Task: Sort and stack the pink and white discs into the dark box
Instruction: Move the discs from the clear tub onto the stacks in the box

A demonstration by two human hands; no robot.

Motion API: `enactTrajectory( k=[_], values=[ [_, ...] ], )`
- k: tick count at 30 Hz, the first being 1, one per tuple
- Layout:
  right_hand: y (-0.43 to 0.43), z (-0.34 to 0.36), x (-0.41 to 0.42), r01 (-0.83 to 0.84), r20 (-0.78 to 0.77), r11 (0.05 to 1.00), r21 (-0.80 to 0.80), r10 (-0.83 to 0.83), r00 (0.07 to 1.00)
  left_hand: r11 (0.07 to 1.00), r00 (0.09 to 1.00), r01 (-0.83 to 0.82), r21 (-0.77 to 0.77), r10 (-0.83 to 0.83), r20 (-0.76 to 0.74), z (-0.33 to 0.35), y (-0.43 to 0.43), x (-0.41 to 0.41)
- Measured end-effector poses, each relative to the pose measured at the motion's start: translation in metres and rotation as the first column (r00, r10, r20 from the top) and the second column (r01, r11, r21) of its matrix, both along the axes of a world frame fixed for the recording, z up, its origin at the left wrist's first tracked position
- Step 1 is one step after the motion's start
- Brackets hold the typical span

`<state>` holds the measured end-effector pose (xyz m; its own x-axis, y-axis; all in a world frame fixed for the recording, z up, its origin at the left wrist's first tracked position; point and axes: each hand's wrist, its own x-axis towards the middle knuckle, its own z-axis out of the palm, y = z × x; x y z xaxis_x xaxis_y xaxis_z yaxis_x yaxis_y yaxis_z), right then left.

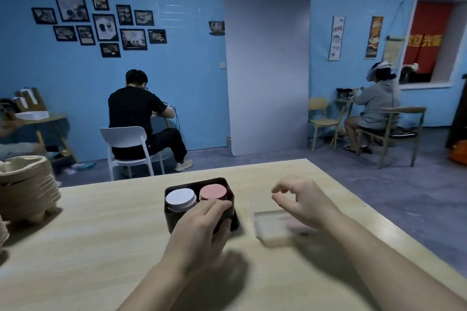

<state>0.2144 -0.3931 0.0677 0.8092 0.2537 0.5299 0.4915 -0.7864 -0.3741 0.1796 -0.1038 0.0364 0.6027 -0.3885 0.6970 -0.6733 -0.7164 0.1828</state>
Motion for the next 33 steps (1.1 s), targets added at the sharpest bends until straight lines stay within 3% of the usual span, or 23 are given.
enactTrajectory(
  k=[10, 27, 30, 33],
  values=[
    [-0.081, -0.049, -0.032, 0.063, 0.041, 0.998, -0.01, -0.063, 0.997, 0.959, 0.99, 0.11, 0.261, -0.083, -0.11, -0.009, -0.078, 0.025],
    [-0.075, -0.069, -0.046, -0.014, 0.12, 1.0, 0.02, 0.011, 0.993, 0.956, 0.998, 0.038, 0.29, -0.022, -0.06, 0.008, -0.067, 0.01],
    [-0.075, -0.073, -0.045, -0.003, 0.127, 1.0, 0.004, 0.003, 0.992, 0.959, 0.993, 0.067, 0.275, -0.037, -0.114, 0.019, -0.081, 0.018],
    [-0.074, -0.074, -0.045, 0.0, 0.122, 1.0, -0.01, 0.001, 0.993, 0.954, 0.955, 0.134, 0.269, -0.051, -0.293, 0.028, -0.101, 0.037]
  ],
)
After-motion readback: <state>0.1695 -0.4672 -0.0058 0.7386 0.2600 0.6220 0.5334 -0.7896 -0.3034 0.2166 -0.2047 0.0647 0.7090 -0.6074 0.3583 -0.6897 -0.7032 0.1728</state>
